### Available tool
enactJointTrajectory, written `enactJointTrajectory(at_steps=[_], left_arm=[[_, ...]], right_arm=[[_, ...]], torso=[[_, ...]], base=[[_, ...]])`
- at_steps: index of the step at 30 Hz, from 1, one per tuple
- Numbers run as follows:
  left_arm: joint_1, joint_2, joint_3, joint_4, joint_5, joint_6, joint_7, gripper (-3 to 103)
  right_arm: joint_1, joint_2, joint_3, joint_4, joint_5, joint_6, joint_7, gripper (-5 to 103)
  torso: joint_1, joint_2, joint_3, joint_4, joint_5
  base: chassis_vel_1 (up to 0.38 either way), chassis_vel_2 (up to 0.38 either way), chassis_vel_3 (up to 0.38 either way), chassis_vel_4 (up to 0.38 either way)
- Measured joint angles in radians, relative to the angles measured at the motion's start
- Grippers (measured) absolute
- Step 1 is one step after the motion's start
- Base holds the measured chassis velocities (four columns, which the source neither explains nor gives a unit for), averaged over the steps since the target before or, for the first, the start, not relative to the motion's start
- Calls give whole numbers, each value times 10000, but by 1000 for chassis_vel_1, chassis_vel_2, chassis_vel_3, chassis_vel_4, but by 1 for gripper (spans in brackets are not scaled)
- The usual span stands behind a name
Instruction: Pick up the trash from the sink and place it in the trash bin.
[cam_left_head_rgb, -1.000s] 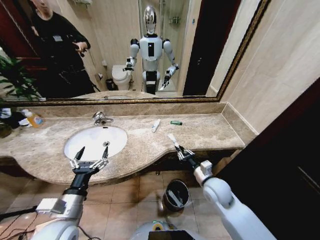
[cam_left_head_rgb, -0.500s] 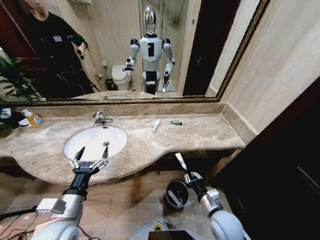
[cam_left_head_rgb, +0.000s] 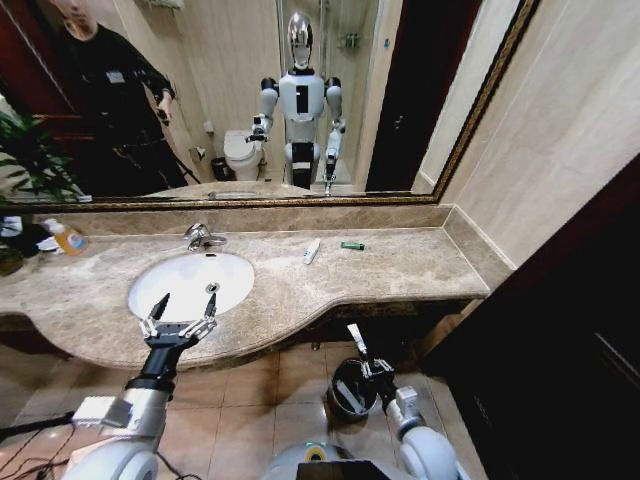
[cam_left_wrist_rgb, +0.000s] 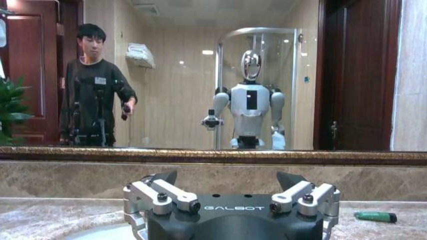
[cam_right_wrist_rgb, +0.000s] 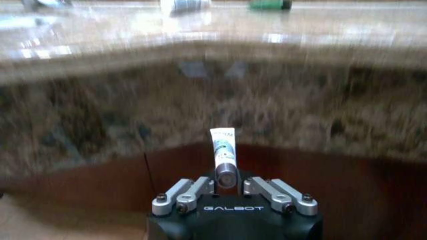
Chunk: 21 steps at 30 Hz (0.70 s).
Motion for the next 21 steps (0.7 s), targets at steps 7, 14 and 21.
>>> enactJointTrajectory(at_steps=[7, 14, 21], left_arm=[[0, 0, 0, 0, 0, 0, 0, 100], [0, 0, 0, 0, 0, 0, 0, 100], [0, 0, 0, 0, 0, 0, 0, 100]], right_arm=[[486, 116, -26, -1682, -4, 592, -79, 18], [815, 128, -25, -3034, -23, 1327, -80, 18], [1179, 244, -87, -4237, -121, 1854, -34, 18]], torso=[[0, 0, 0, 1, 1], [0, 0, 0, 0, 1], [0, 0, 0, 0, 1]], base=[[0, 0, 0, 0], [0, 0, 0, 0], [0, 0, 0, 0]])
